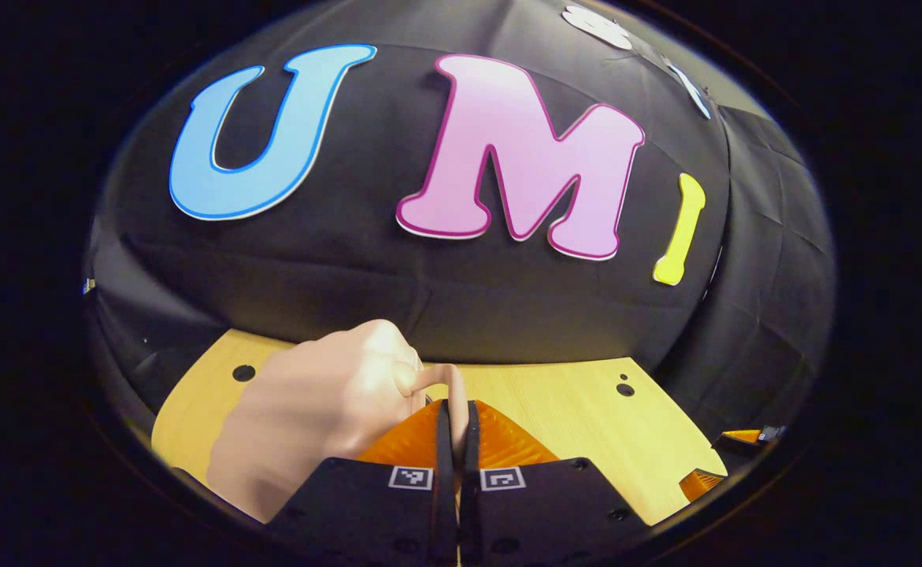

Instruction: First open the suitcase, pack the skin care products into it, and then close the suitcase.

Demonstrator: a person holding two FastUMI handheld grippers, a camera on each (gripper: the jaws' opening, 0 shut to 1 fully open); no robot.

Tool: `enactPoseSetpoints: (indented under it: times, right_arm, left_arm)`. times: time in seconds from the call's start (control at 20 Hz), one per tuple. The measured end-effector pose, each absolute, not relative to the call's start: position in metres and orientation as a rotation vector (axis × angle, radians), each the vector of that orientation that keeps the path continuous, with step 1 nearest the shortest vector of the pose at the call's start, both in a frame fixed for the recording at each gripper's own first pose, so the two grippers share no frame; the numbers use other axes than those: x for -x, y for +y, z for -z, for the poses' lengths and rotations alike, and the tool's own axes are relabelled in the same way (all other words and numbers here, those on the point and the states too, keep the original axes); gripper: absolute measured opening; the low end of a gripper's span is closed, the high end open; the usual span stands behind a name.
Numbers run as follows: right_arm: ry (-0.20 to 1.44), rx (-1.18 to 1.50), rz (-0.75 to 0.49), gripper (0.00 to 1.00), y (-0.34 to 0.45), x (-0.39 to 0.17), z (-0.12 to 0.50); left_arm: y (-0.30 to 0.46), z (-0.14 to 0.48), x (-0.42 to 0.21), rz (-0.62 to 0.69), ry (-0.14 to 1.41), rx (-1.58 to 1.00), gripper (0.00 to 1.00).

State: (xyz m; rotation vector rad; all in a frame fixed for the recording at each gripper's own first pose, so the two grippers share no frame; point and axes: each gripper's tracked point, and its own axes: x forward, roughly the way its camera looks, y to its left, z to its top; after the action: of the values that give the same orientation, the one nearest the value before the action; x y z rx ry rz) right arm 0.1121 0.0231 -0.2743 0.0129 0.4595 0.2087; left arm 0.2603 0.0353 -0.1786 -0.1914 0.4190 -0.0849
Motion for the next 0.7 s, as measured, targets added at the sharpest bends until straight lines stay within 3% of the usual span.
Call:
enactPoseSetpoints:
  times: [0.3,0.4,0.6,0.7]
  right_arm:
    - [0.479,-0.015,-0.177,0.97,0.015,-0.115,0.291]
    - [0.48,-0.009,-0.167,0.97,0.013,-0.116,0.292]
    - [0.477,-0.057,-0.139,0.97,0.012,-0.113,0.271]
    - [0.455,-0.068,-0.122,0.97,0.011,-0.111,0.244]
  left_arm:
    - [-0.014,0.272,-0.268,0.08,0.509,0.184,0.07]
    - [-0.028,0.283,-0.265,0.098,0.527,0.205,0.12]
    - [-0.04,0.238,-0.252,0.127,0.426,0.286,0.4]
    - [-0.032,0.194,-0.23,0.118,0.35,0.246,0.68]
